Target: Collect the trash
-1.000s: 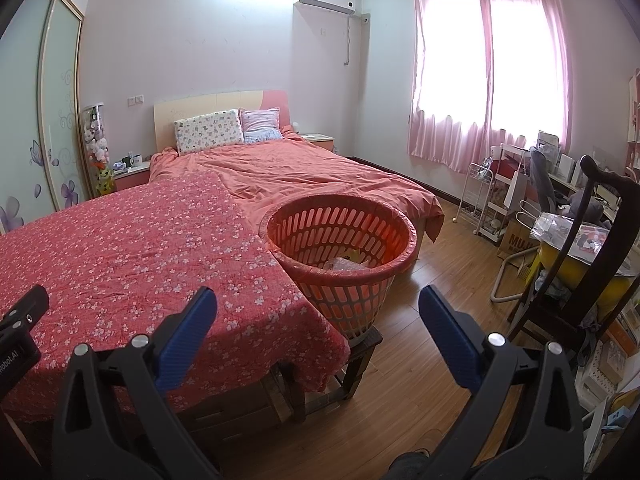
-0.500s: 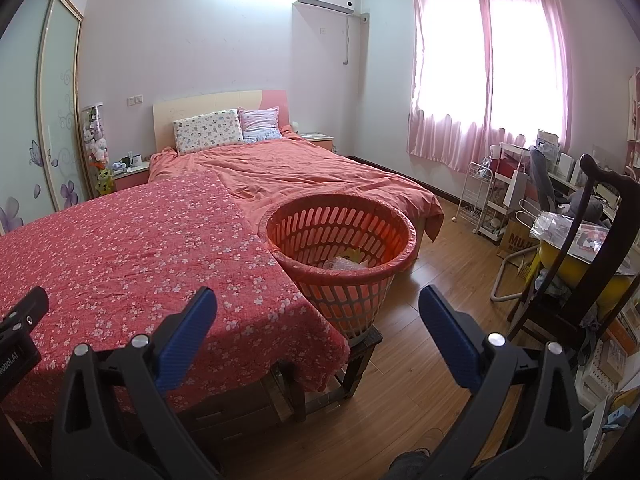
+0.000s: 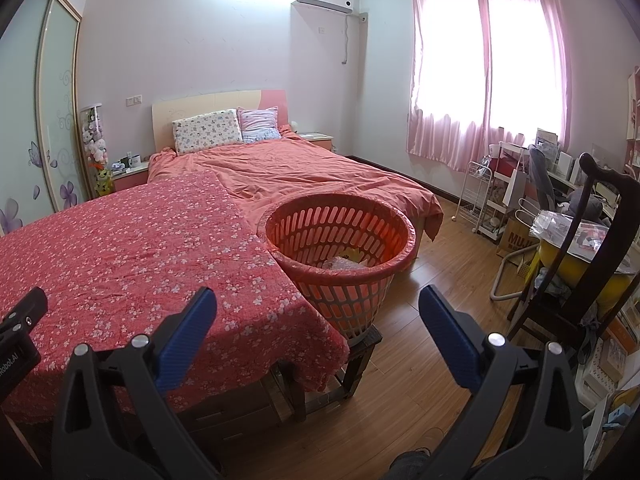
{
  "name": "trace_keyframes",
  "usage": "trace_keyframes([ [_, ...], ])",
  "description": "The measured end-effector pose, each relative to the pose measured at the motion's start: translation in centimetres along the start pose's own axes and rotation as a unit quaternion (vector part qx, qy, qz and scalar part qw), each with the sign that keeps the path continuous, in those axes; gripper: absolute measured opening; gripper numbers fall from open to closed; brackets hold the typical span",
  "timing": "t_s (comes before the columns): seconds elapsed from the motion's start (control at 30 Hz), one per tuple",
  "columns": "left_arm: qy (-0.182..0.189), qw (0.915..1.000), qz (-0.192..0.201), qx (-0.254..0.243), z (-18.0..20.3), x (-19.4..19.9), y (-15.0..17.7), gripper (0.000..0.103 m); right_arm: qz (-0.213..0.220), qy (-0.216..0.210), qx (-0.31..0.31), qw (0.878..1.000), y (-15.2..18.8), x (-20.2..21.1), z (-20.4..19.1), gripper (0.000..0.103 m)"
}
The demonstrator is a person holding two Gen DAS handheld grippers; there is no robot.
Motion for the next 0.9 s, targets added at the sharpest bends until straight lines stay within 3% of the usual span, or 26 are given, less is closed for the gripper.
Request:
trace_keyframes([
  [0.9,0.000,1.0000,0.005,-0.005,-0.28,0.05,-0.23,0.101,0.000,0.000,-0.001,1.000,-0.05,0.03,0.12,0.099],
])
Point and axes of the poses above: each gripper's, at about its wrist camera, not at the fingertips, and x roughly against the way its jaws point, z to its right, y to its underside, the point moved 9 cm from there along -x, roughly the way its jaws point
